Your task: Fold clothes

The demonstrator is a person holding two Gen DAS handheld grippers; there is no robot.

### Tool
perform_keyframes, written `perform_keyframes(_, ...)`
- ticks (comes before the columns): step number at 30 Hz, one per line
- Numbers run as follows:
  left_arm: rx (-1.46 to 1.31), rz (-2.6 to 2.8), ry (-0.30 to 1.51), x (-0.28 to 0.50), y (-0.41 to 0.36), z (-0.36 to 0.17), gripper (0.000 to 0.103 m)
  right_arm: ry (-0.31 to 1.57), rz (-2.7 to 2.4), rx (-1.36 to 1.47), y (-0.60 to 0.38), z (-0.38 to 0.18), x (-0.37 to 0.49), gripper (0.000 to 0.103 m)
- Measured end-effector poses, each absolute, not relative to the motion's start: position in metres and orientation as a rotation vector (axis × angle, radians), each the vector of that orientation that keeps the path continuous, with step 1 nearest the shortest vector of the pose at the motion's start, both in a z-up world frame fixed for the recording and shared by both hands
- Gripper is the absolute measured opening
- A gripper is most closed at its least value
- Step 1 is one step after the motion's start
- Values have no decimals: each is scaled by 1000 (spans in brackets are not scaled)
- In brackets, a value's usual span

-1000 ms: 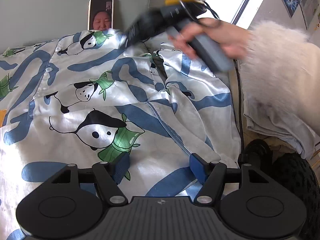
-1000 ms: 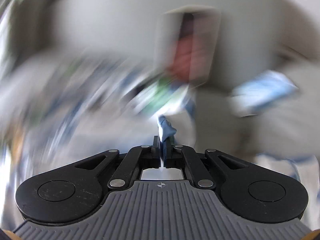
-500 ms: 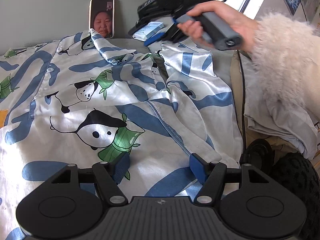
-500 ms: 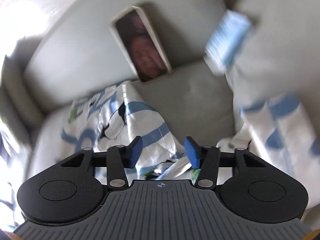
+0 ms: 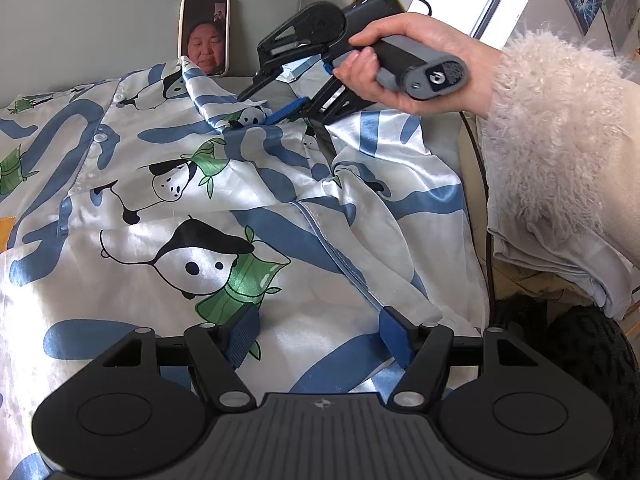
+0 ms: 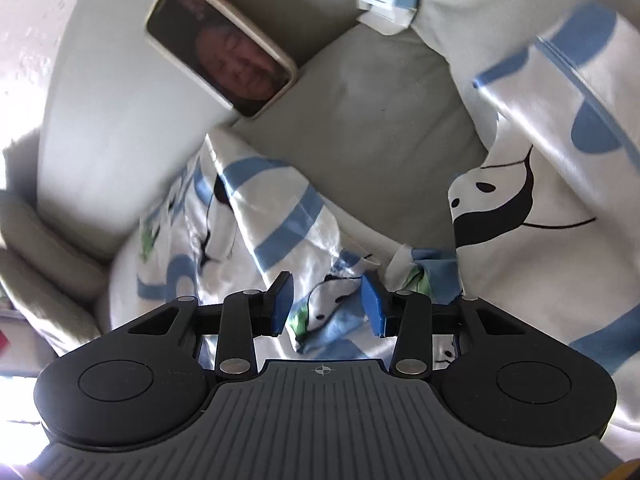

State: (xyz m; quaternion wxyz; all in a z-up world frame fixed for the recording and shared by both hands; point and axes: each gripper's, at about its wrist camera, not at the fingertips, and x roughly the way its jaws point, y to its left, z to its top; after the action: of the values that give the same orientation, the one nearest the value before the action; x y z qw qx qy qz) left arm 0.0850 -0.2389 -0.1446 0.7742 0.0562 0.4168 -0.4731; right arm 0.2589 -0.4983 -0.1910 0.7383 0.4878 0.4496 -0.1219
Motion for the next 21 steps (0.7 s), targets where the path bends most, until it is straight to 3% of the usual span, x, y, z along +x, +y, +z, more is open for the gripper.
perform_keyframes(4,128,-1023,898,83,-239,-145,64,973,-329,1097,-498,-191,258,41)
perform_keyframes(6,131,-1024,896,83,-239,-145,64,973,-363,1064,-495,-187,260,11)
perform_keyframes(7,131,-1025,896,83,-238,-145,64,983,-387,1016,-492,-183,262,3)
perform_keyframes(17,37,-1071,885,89,-236,-131,63,786,-668,139,-501,-122,311,2)
perform_keyframes(21,18,-1082,931,94,-241,-141,63,839,-692,149,-526,-133,332,4)
